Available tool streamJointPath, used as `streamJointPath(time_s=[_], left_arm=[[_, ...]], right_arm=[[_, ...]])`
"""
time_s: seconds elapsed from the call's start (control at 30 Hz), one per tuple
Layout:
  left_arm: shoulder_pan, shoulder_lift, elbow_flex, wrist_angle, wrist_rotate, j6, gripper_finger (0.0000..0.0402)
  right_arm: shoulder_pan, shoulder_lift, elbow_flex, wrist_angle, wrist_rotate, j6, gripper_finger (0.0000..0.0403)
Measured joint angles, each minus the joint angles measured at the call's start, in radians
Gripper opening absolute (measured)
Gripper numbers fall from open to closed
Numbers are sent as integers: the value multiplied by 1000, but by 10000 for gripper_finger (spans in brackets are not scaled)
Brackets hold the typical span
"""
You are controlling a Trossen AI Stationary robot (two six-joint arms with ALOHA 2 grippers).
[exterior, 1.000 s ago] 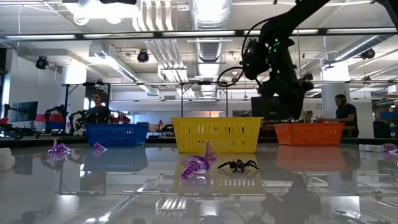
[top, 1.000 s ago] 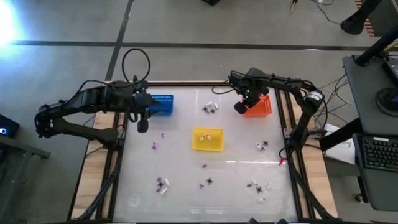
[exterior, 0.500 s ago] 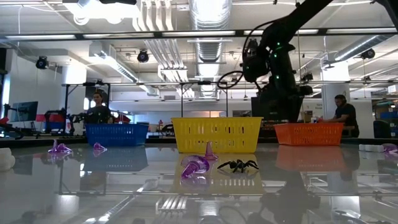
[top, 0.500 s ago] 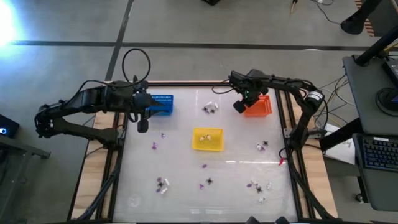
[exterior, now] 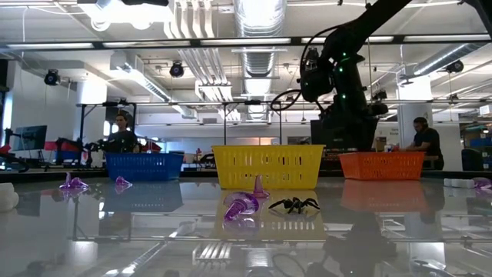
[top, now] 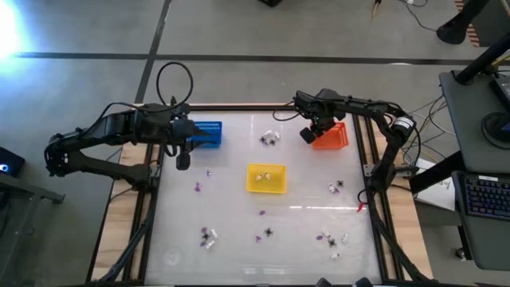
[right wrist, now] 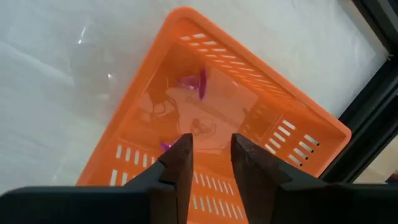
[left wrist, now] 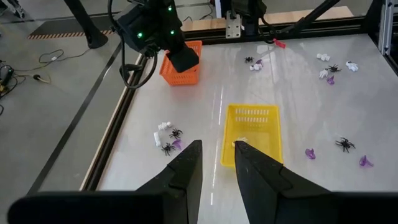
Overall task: Sort Halloween decoration
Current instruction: Put the white skeleton toy into the yellow bin
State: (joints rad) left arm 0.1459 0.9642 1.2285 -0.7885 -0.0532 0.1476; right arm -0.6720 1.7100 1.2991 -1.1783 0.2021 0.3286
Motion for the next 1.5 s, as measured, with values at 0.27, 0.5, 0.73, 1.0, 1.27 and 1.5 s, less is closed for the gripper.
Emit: streamJointPath(time_s=[0.27, 0.5, 0.73, 1.0, 1.27, 1.5], left_arm=[[0, 0, 0, -46, -11, 0, 77], [0, 1, 0, -47, -29, 0, 78], [0, 5, 0, -51, -35, 17, 78], [0, 24, 0, -52, -43, 26, 78], [0, 36, 0, -51, -45, -20, 78], [0, 35, 0, -46, -45, -60, 78]], right_arm=[[19, -7, 0, -15, -114, 83, 101], [99, -80, 1, -21, -129, 200, 100], [192, -174, 1, 104, -128, 290, 100], [202, -172, 1, 485, -173, 145, 100], [151, -64, 1, 554, -184, 124, 100], [121, 50, 15, 586, -184, 119, 100]])
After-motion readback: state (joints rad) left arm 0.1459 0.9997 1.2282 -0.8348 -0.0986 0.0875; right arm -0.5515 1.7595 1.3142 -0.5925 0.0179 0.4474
